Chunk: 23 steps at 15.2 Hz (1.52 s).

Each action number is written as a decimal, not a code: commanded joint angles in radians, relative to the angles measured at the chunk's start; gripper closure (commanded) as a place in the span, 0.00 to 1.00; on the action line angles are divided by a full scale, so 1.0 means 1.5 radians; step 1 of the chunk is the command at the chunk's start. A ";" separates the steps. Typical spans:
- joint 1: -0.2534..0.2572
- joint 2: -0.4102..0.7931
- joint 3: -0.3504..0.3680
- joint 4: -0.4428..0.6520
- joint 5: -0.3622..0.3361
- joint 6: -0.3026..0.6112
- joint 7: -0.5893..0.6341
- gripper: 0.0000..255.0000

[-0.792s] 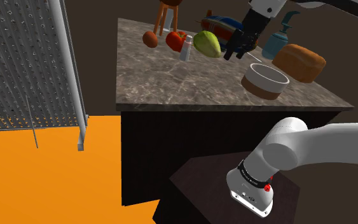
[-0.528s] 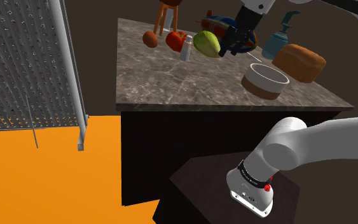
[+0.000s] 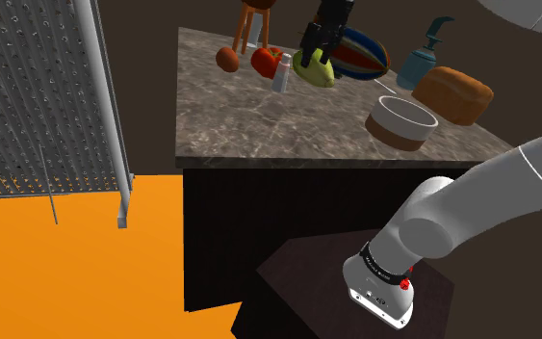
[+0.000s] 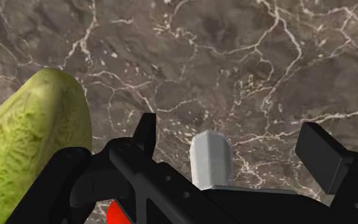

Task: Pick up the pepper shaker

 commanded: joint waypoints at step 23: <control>0.011 0.214 0.007 0.162 -0.021 0.022 -0.032 1.00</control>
